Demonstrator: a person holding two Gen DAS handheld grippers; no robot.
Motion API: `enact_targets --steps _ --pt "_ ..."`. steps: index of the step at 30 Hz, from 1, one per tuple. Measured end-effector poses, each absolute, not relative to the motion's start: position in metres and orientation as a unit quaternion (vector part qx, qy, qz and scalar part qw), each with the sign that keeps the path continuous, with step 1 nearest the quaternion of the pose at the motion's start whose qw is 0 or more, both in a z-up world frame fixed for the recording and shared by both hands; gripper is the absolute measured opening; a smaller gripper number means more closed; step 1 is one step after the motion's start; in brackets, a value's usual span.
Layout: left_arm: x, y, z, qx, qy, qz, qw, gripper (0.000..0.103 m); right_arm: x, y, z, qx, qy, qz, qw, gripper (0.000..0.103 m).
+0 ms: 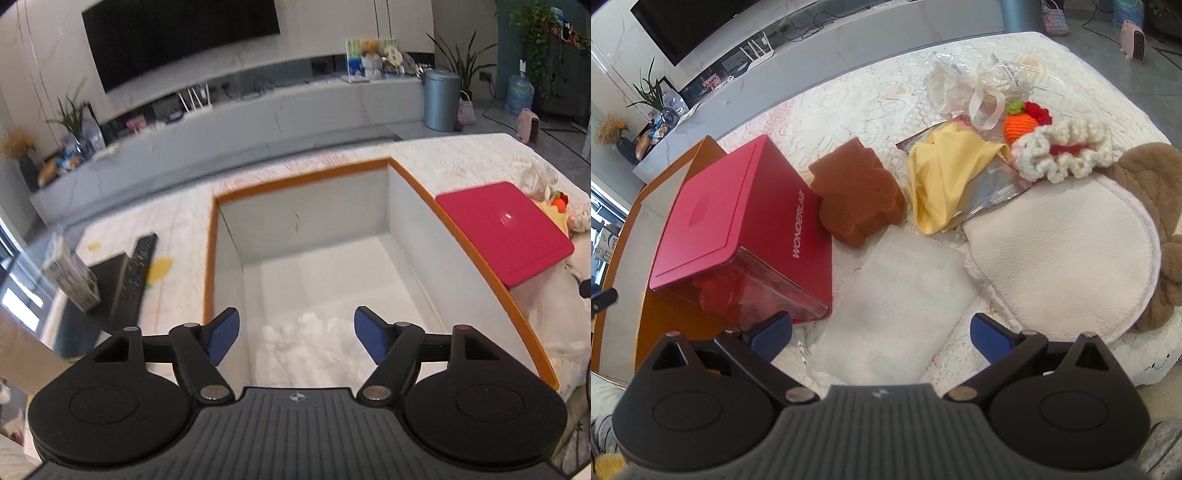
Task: Organize soft objects
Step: 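Carry the white cloth into the box and open the left gripper, then grasp the white mesh pouf with the right gripper and lift it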
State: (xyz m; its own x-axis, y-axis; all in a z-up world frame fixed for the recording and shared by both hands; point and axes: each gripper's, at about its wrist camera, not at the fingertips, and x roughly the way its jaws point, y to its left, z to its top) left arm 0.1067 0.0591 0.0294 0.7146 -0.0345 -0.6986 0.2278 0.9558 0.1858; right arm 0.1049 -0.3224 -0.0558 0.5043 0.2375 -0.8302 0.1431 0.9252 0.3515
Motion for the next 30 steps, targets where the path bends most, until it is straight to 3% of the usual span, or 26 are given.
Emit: enact_targets --steps 13,18,26,30 --pt "0.101 0.068 0.081 0.012 0.276 -0.008 0.961 0.089 0.114 -0.311 -0.059 0.203 0.507 0.009 0.838 0.101" --pt "0.097 0.077 0.063 -0.074 0.270 -0.001 0.960 0.089 0.123 -0.289 -0.069 0.162 0.518 -0.008 0.840 0.101" --pt "0.092 0.093 0.024 -0.121 0.288 -0.020 0.950 0.089 0.127 -0.273 -0.093 0.075 0.523 -0.076 0.846 0.100" --pt "0.091 0.099 0.019 -0.142 0.290 -0.014 0.946 0.089 0.129 -0.279 -0.100 0.121 0.531 -0.045 0.838 0.101"
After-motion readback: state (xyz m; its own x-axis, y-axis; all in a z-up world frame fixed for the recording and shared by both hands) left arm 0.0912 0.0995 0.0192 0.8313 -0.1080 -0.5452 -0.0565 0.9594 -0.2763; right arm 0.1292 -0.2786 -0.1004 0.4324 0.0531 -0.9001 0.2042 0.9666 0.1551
